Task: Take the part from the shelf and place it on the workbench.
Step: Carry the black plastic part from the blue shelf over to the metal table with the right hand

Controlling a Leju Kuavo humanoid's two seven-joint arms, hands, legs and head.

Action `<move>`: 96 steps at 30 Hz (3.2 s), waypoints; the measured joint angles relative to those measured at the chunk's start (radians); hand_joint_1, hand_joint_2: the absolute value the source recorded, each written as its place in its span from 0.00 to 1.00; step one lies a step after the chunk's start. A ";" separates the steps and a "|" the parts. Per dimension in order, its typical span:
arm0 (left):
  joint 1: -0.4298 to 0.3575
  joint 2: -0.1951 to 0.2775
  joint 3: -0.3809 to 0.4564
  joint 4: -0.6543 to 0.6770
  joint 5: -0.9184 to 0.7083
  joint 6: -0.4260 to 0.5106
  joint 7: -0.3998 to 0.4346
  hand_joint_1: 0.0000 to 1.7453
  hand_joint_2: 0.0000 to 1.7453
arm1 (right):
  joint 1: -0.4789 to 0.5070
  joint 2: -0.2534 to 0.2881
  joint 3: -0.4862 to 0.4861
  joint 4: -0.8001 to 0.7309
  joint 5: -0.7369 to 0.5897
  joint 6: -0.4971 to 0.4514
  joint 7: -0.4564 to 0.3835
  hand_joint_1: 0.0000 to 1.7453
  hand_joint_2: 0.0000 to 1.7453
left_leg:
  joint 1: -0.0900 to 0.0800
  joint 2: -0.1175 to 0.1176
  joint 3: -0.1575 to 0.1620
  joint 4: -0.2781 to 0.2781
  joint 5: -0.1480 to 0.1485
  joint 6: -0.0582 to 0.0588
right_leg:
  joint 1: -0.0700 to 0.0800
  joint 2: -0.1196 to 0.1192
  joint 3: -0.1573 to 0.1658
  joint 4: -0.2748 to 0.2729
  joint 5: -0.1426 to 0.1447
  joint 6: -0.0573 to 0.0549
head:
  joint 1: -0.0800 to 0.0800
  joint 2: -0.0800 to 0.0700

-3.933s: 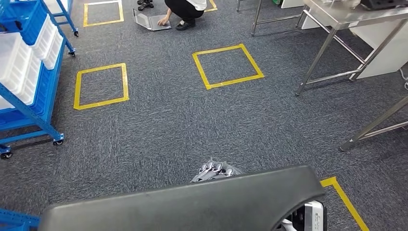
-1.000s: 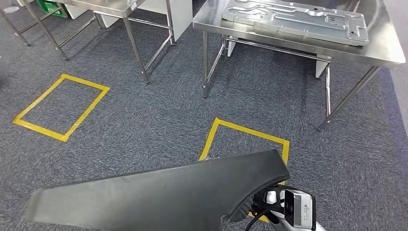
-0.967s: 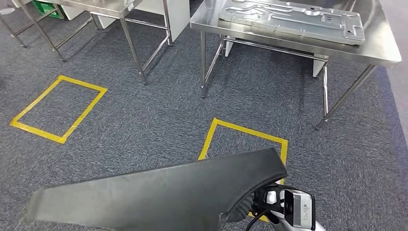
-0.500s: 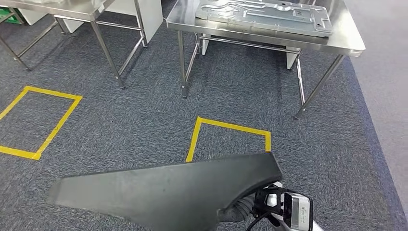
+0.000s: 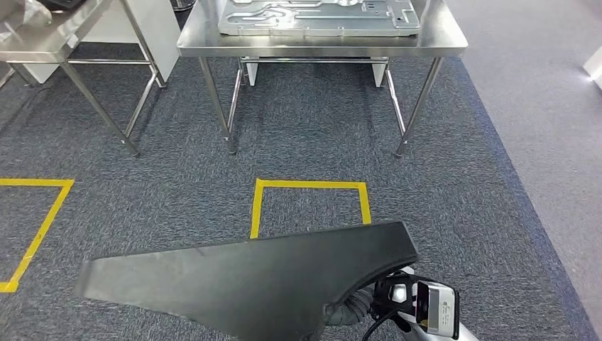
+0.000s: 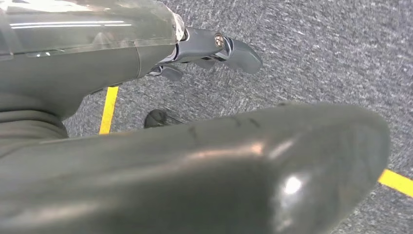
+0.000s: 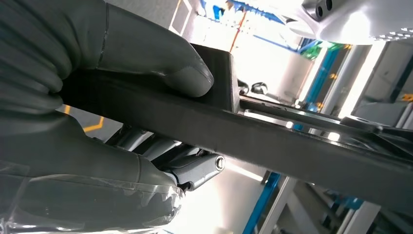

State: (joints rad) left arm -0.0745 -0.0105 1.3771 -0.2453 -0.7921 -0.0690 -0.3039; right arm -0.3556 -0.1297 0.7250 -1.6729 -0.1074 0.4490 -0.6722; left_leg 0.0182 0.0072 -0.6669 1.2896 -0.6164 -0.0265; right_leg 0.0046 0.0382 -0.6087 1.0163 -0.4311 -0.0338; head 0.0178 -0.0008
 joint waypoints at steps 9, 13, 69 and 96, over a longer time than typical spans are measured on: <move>-0.005 0.005 0.000 0.000 0.004 -0.012 -0.004 0.00 0.00 | 0.006 0.000 0.004 0.000 0.000 0.000 0.000 1.00 1.00 | -0.001 -0.039 0.094 -0.267 0.148 0.037 | -0.005 0.070 -0.012 0.026 -0.016 0.038 | 0.002 0.000; -0.002 0.004 0.000 0.001 0.004 -0.014 -0.004 0.00 0.00 | 0.007 -0.001 0.005 0.000 0.001 -0.002 -0.001 1.00 1.00 | 0.003 0.005 0.106 -0.279 0.149 0.050 | -0.008 -0.020 -0.111 0.222 -0.113 0.057 | 0.011 0.000; 0.003 0.028 -0.001 0.001 -0.018 -0.044 -0.023 0.00 0.00 | 0.026 -0.016 0.015 -0.011 0.047 -0.090 -0.022 1.00 1.00 | -0.028 -0.013 0.072 -0.267 0.158 0.059 | 0.009 -0.018 0.082 0.017 -0.068 0.018 | 0.009 0.000; 0.005 0.023 -0.002 0.002 -0.022 -0.039 -0.022 0.00 0.00 | 0.059 -0.029 0.013 -0.019 0.088 -0.119 -0.020 1.00 1.00 | -0.007 -0.015 0.024 -0.197 0.150 0.036 | 0.000 -0.029 0.088 0.010 -0.084 0.010 | 0.014 0.000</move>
State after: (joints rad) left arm -0.0692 0.0130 1.3748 -0.2434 -0.8137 -0.1081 -0.3258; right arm -0.2967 -0.1586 0.7381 -1.6918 -0.0190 0.3302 -0.6924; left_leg 0.0114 -0.0078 -0.6430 1.0925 -0.4665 0.0091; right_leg 0.0043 0.0090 -0.5209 1.0265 -0.5153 -0.0238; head 0.0318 -0.0008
